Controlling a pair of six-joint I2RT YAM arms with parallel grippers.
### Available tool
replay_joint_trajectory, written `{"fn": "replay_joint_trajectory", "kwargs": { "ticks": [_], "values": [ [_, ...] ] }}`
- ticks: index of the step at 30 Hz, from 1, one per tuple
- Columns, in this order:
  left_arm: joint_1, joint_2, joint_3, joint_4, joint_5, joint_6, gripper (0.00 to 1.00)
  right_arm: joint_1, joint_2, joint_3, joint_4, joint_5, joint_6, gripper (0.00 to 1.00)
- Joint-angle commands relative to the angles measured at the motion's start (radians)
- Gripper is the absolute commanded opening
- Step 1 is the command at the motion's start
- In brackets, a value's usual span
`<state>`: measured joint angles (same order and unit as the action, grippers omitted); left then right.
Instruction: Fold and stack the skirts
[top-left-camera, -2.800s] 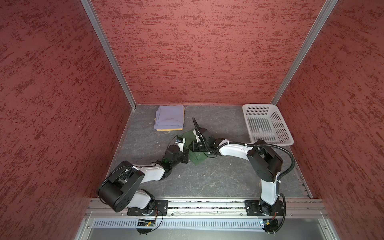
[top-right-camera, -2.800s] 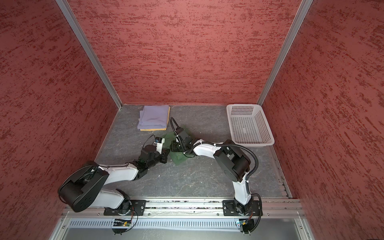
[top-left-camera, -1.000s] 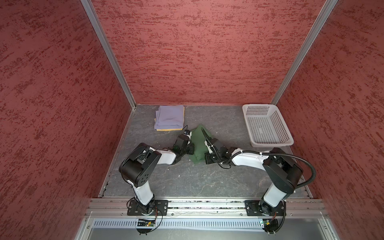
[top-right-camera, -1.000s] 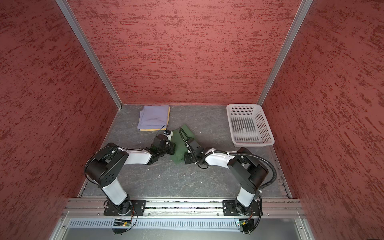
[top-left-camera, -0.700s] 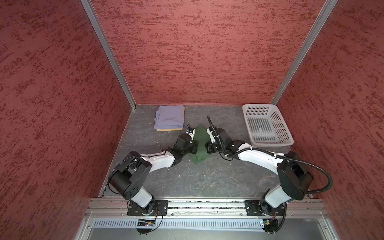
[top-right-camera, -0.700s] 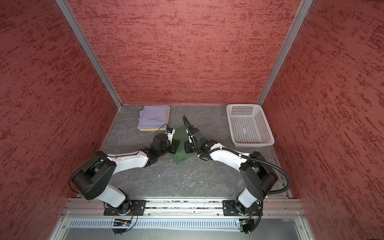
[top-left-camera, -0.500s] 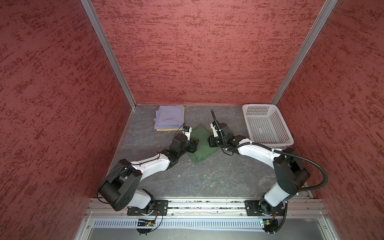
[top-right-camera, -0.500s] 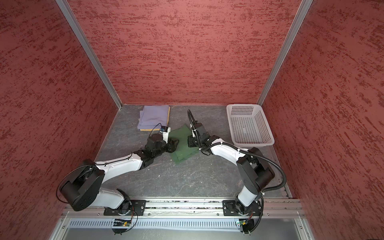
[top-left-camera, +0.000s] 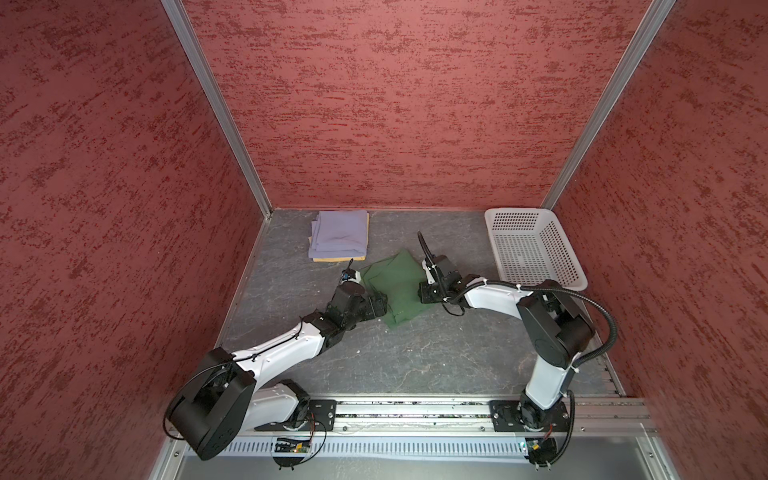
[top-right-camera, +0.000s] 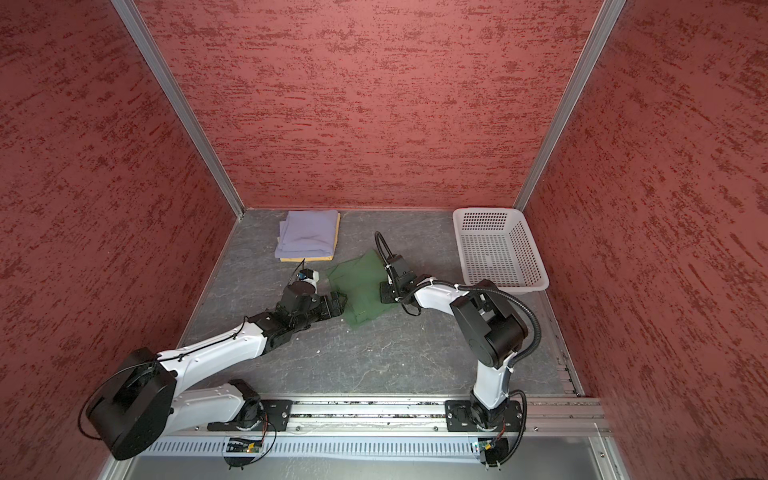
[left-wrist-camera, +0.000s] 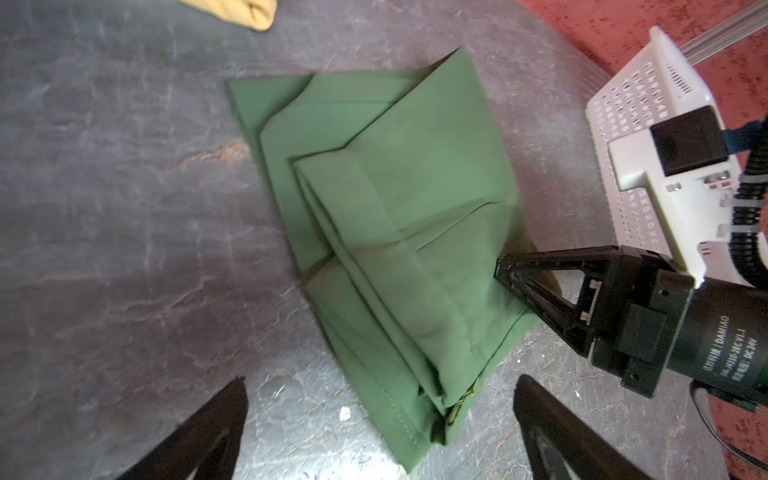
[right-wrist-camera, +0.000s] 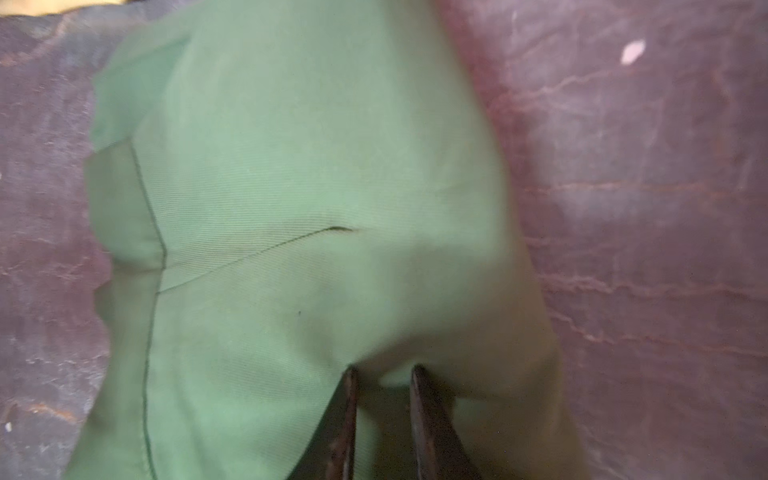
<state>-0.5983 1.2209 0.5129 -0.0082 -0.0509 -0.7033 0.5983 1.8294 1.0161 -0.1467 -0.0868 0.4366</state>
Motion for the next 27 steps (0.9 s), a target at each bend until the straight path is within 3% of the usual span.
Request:
{"fn": "replay_joint_trajectory", "kwargs": {
  "ticks": [1,17,27],
  "values": [
    [0.008,-0.003,-0.016,-0.069,0.004,-0.106,0.99,0.0,0.029,-0.031,0.003,-0.014,0.027,0.25],
    [-0.003,0.267,-0.025,0.254,0.101,-0.263,0.99,0.0,0.012,-0.1,0.061,-0.028,0.055,0.25],
    [-0.055,0.441,0.057,0.322,0.111,-0.339,0.98,0.0,0.007,-0.114,0.086,-0.048,0.058,0.25]
  ]
}}
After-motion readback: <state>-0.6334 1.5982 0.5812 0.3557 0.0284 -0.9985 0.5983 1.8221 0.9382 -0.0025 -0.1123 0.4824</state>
